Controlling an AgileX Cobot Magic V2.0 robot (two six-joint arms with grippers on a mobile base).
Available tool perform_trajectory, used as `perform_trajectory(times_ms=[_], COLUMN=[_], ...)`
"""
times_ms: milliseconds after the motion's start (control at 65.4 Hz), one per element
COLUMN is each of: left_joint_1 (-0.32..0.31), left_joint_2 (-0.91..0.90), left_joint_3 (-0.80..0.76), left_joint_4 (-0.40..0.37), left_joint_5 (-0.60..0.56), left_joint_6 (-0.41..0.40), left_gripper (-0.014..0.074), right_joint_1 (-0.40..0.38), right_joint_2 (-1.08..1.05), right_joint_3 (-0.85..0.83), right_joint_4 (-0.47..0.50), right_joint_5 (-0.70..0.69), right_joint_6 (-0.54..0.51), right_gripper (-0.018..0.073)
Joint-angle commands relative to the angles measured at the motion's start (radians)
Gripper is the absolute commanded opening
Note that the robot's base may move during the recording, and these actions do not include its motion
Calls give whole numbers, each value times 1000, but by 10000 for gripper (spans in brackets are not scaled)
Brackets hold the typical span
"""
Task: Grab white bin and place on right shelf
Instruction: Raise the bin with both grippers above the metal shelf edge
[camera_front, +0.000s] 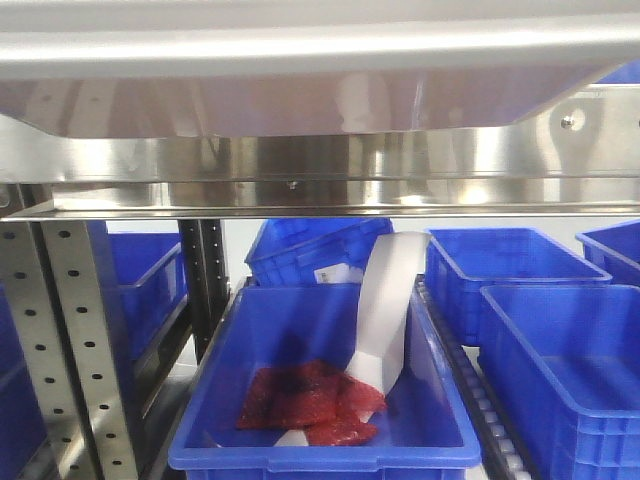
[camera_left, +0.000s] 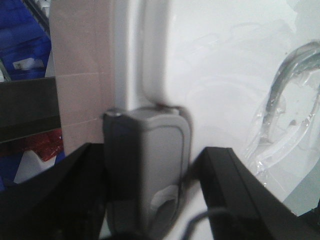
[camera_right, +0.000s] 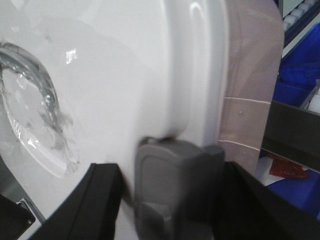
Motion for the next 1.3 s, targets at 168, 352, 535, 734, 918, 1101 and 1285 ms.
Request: perform_trajectory(times_ms=[168,352,535,734,918,1101,1285], left_joint_1=[-21,-21,-21,-21,-21,-21,-21], left_joint_2=[-2,-2,-2,-2,8,80,180], left_joint_3=[-32,-32,-32,-32,-32,-32,-53], left_joint_4=[-196,-198,-220,-222,-224,-325,-356], left_joint_5=[38,38,38,25,-25,-28,-28], left_joint_6=[5,5,5,5,3,3,3], left_gripper=[241,241,241,242,243,243,243], right_joint_1=[10,10,10,10,10,10,10], right_joint_2=[-7,-7,-7,-6,14,75,143], right_joint_3=[-26,-26,-26,-26,-30,-30,-30], right_joint_4=[175,175,175,176,254,360,413], right_joint_5=[46,46,45,46,28,35,16], right_joint_6=[-18,-18,-18,-9,6,38,38], right_gripper=[398,398,398,398,398,398,398])
